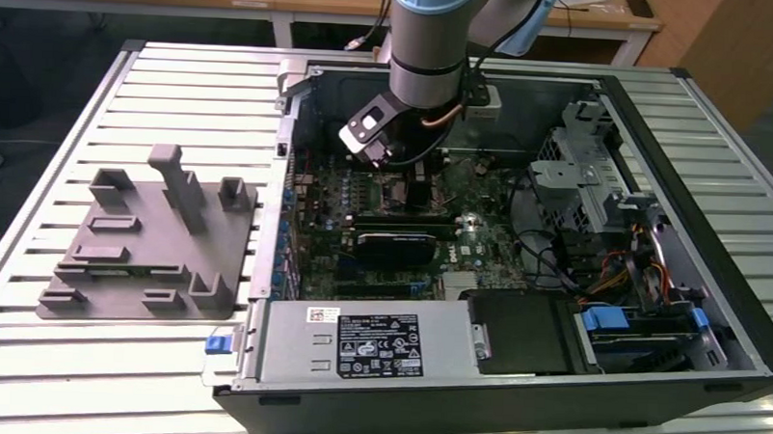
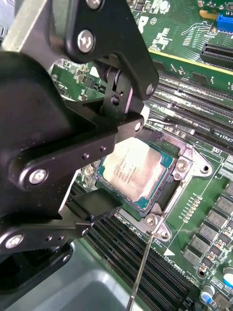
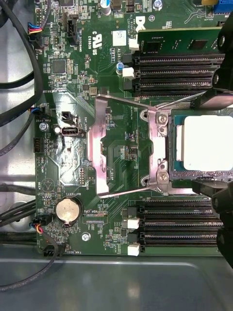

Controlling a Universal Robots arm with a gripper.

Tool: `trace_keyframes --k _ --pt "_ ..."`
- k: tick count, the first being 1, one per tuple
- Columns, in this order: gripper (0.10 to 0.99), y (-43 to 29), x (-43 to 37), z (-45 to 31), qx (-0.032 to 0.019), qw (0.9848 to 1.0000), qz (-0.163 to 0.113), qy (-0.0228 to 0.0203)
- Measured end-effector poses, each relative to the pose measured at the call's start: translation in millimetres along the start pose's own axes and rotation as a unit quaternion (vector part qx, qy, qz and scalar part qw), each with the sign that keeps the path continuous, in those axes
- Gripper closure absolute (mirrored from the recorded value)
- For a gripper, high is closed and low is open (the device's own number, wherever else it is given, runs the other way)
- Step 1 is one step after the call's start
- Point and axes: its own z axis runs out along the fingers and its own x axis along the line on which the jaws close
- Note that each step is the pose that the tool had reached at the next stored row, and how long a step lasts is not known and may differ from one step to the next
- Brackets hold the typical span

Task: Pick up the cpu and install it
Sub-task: 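Place the cpu into insertion slot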

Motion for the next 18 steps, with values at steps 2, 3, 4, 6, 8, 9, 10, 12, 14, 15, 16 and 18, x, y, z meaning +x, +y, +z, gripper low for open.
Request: trace_keyframes --k 2,3,4,6,8,9,10,12,14,15,16,18 --pt "0.412 0.0 0.0 0.0 0.0 1.0 0.0 0.0" --pt "0.412 0.0 0.0 0.0 0.0 1.0 0.0 0.0" --pt "0.412 0.0 0.0 0.0 0.0 1.0 0.0 0.0" --pt "0.427 0.0 0.0 -0.1 0.0 1.0 0.0 0.0" --pt "0.49 0.0 -0.1 -0.2 0.0001 1.0 0.0 -0.0002" --pt "0.49 0.0 -0.1 -0.2 0.0001 1.0 0.0 -0.0002" --pt "0.549 0.0 -0.1 -0.2 0.0001 1.0 0.0 -0.0002" --pt "0.549 0.0 -0.1 -0.2 0.0001 1.0 0.0 -0.0001" --pt "0.549 0.0 0.0 -0.8 0.0 1.0 0.0 0.0" --pt "0.549 0.1 0.0 -1.5 0.0 1.0 0.0 0.0" --pt "0.549 0.1 0.0 -2.0 0.0001 1.0 0.0 0.0002" --pt "0.549 0.1 0.0 -2.0 0.0 1.0 0.0 0.0007"
